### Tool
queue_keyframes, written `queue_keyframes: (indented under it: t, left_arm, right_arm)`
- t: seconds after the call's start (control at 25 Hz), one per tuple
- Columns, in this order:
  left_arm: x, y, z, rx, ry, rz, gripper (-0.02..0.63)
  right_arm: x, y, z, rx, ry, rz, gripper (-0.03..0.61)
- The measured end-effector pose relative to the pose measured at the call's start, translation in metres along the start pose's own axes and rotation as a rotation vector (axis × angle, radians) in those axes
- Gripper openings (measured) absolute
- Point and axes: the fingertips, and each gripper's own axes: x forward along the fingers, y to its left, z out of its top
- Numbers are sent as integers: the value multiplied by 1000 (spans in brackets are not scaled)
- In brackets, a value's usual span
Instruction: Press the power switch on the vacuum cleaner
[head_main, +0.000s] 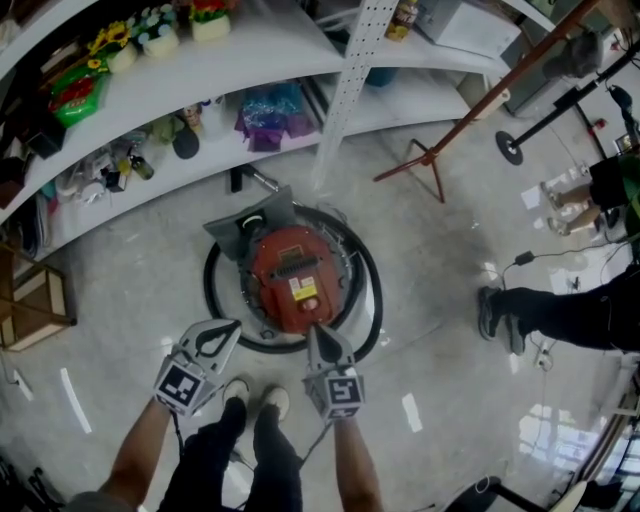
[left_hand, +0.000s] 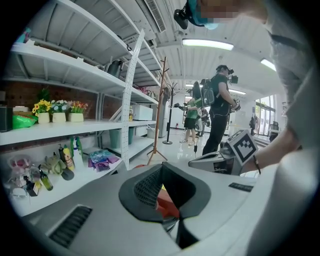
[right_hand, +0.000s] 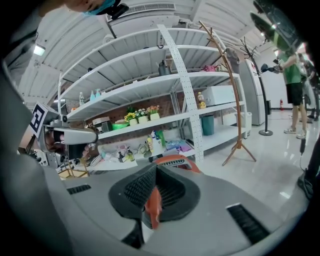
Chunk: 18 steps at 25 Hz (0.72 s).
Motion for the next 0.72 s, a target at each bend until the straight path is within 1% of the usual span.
queue_keyframes:
  t: [0.36, 0.6, 0.72]
  left_arm:
    - [5, 5, -15, -12, 2, 11, 8]
    - [10, 4, -22, -14, 1, 10, 8]
    - [14, 3, -23, -24, -3, 9, 9]
  right_arm:
    - [21, -8, -18, -2, 3, 6, 12]
    - [36, -11, -25, 22, 17, -4, 12]
    - [43, -14, -33, 11, 9, 6, 12]
